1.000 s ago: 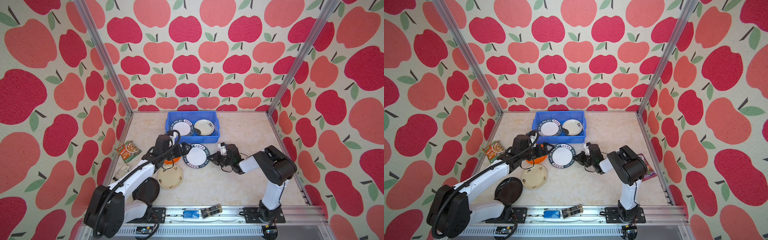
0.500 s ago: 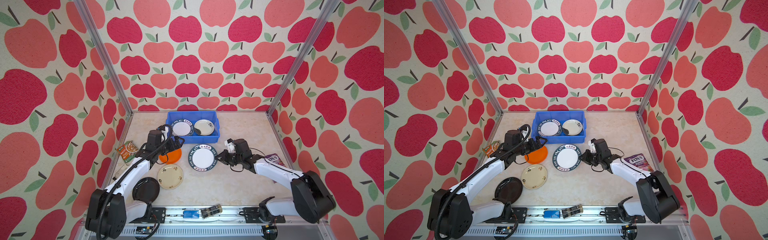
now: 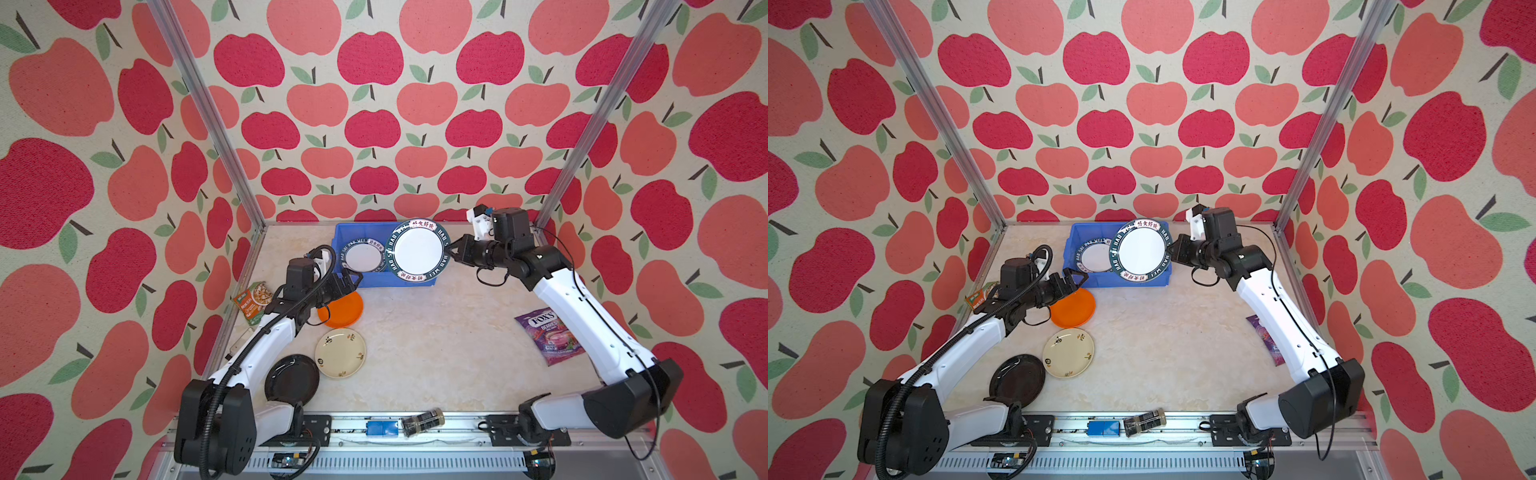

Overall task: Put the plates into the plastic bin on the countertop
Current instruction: 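Lift the HAO SHI HAO WEI plate upright with the right gripper toward the bin, then lower the plate into the bin beside the stacked plates and open the right gripper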

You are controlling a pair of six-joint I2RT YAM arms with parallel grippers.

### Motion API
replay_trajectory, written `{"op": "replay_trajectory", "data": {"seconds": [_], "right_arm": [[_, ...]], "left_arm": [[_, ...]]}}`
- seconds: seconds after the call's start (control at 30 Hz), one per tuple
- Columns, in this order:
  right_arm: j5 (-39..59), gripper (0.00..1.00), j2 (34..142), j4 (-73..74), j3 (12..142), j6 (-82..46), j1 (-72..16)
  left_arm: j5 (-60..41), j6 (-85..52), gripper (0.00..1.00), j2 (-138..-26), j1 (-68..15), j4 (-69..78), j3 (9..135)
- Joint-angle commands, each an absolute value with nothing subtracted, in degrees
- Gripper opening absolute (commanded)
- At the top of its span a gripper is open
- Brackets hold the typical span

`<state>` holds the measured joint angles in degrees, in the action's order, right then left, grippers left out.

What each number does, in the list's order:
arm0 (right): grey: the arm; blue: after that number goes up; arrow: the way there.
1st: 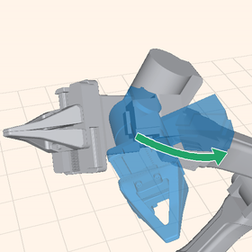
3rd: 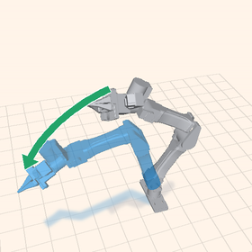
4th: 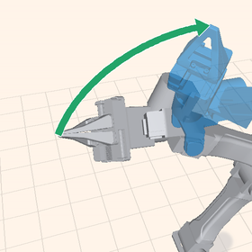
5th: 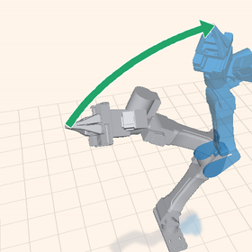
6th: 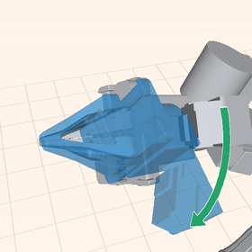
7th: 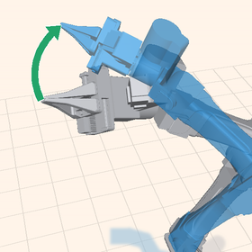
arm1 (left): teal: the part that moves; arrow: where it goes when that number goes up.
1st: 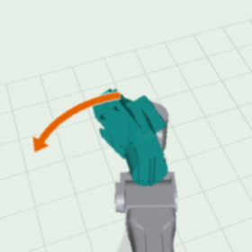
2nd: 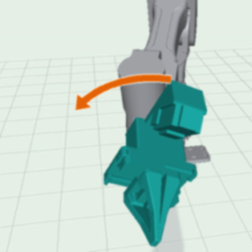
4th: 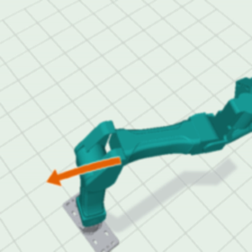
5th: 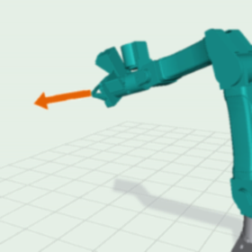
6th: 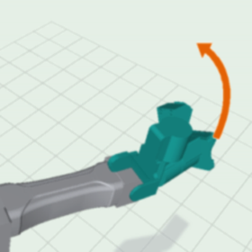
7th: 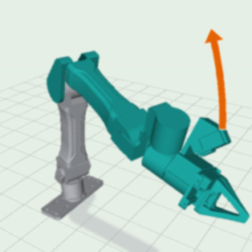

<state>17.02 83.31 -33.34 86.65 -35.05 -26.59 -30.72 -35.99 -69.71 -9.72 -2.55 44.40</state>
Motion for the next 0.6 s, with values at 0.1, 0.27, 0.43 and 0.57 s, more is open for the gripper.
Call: {"op": "replay_trajectory", "data": {"seconds": [0.1,0.27,0.43,0.57], "right_arm": [[18.5,0.0,96.5,-29.0,98.7,-37.5,-26.3],[20.0,0.0,106.9,-27.3,107.2,-39.7,-26.4],[23.1,0.0,116.8,-29.1,115.8,-41.4,-27.4],[24.2,0.0,122.6,-28.7,119.6,-43.0,-28.4]], "left_arm": [[-32.9,-35.1,0.99,-69.2,-8.5,-1.1,44.3],[-32.4,-34.8,0.99,-68.8,-8.0,-1.8,44.6],[-32.8,-35.1,0.99,-69.3,-7.0,-1.2,44.6],[-33.0,-35.4,0.99,-70.0,-6.6,-0.3,44.3]]}}
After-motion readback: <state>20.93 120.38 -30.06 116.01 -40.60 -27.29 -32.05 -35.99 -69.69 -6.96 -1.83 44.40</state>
